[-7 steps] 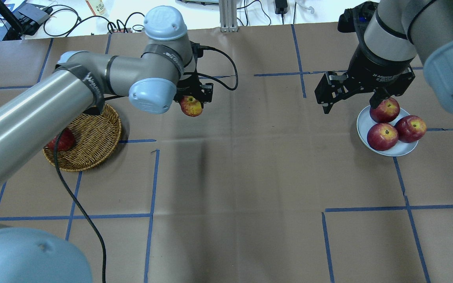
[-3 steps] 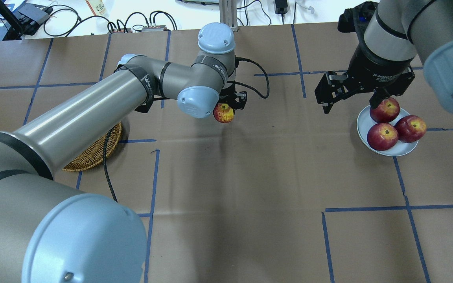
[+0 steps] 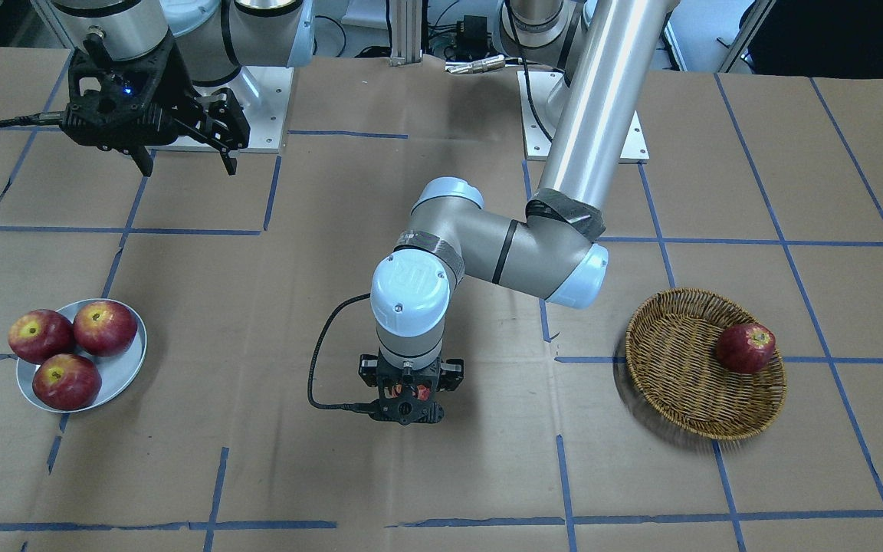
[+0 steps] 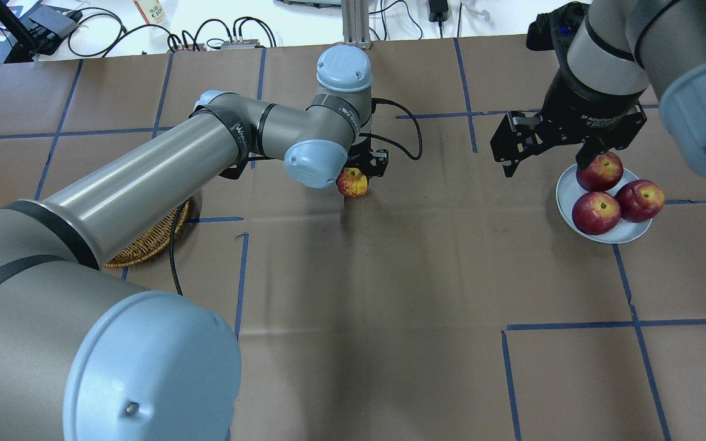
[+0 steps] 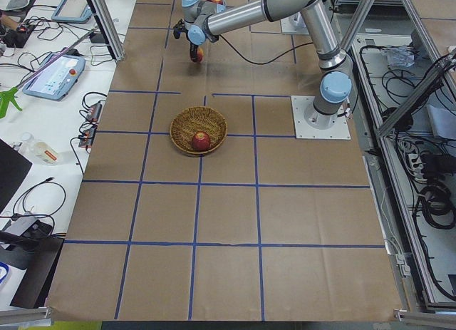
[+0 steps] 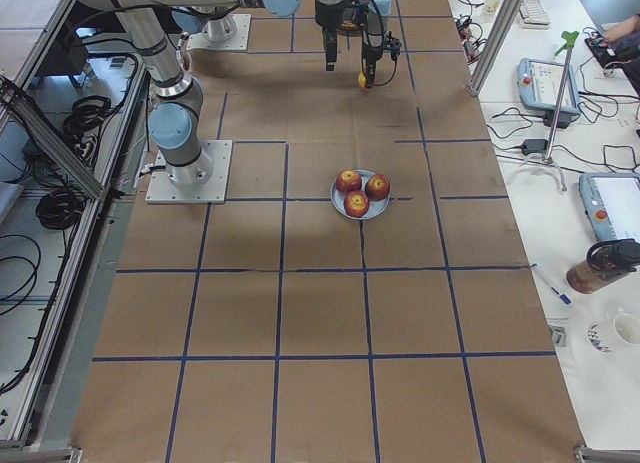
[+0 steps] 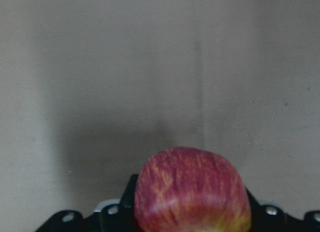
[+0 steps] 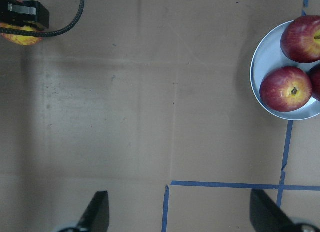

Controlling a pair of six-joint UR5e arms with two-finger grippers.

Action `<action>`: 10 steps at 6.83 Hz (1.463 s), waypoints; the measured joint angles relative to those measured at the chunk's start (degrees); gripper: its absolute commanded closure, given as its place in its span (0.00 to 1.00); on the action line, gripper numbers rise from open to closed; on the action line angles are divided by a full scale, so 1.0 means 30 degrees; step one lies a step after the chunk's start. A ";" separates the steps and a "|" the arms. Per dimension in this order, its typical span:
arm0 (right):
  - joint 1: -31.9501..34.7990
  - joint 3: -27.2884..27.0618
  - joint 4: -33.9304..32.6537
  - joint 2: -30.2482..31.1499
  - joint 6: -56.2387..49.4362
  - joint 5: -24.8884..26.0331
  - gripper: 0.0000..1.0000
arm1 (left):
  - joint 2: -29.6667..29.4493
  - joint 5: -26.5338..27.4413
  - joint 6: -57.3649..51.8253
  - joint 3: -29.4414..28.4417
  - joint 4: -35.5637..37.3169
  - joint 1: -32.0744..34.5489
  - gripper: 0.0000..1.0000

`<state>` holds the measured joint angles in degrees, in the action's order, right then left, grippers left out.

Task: Transfer apple from basket to plate
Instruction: 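Lower the apple onto the table and open the left gripper, then raise the left gripper back over the basket while the right gripper moves toward the apple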

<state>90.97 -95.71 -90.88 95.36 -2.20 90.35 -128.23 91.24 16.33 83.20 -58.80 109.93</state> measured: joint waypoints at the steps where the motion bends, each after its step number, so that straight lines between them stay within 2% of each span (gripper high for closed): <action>1: 0.0000 0.0001 0.0000 0.0000 0.0000 -0.0001 0.00 | -0.0080 -0.0011 0.0048 0.0058 0.0001 0.0046 0.35; 6: 0.0000 0.0000 0.0000 0.0000 0.0002 0.0007 0.00 | -0.0021 0.0001 0.0122 0.0216 -0.0019 0.0464 0.29; 7: 0.0000 0.0000 0.0000 0.0000 0.0000 0.0002 0.00 | -0.0009 0.0005 0.0122 0.0283 -0.0033 0.0531 0.19; 8: 0.0000 0.0000 0.0000 0.0000 0.0000 0.0000 0.00 | -0.0009 0.0010 0.0123 0.0332 -0.0047 0.0585 0.01; 10: 0.0000 0.0000 0.0000 0.0000 0.0020 -0.0020 0.00 | 0.0174 0.0034 0.0143 0.0345 -0.0159 0.0609 0.01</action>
<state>90.97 -95.71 -90.88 95.36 -2.14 90.29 -127.71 91.34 16.76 84.23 -59.28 111.76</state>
